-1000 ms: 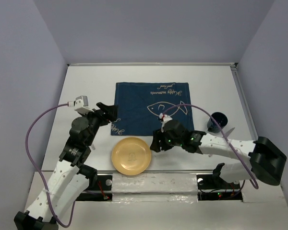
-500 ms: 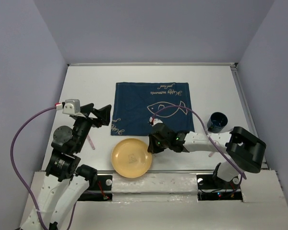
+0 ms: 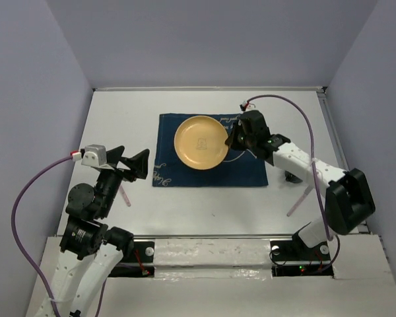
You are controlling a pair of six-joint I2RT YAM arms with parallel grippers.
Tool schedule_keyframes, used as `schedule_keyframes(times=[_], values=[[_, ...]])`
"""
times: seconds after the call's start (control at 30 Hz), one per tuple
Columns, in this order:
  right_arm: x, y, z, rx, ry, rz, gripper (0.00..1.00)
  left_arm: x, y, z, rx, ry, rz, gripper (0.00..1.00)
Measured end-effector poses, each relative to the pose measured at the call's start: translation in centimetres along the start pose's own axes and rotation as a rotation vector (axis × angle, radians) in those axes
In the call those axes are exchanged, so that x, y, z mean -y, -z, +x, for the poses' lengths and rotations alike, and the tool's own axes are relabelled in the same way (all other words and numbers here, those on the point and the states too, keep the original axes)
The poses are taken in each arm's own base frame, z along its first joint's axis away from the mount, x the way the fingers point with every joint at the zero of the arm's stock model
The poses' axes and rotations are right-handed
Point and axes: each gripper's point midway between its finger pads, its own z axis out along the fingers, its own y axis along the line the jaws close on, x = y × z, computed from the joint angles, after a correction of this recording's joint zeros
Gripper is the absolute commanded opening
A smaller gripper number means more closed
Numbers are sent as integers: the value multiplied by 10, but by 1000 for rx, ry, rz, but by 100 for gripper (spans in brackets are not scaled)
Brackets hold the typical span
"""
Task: Set the dinner table for one person
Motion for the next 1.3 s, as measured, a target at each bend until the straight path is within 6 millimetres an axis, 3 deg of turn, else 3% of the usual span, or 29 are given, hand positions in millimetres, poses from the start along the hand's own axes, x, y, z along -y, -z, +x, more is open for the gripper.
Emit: schedule_keyframes(times=[0.1,0.2,0.4,0.57,0.97,1.03,1.07,1.17,1.3], values=[[25,-28,-35,18,-6,69,0,1,0,0,0,-1,5,99],[46,-51,-42,-7,-13,115,0,1,0,1,-2,-3,9,99],[74,-70,-24,-97,-23,158,0,2,2,0,4,-2,15,99],[78,-78,-9,-153,-22,154,0,5,2,1,-4,-2,34,99],[77,-98,6,-217,-32,125,0,2,-1,5,-20,-5,17,99],[78,-102,8,-224,-33,125,11,1,-1,5,-20,-5,17,99],[79,-103,10,-228,-36,126,24,1,-2,5,-20,-6,15,99],[79,-104,14,-239,-42,127,44,1,-2,5,-20,-6,14,99],[78,-104,13,-237,-42,119,51,0,-2,5,-19,-6,13,99]])
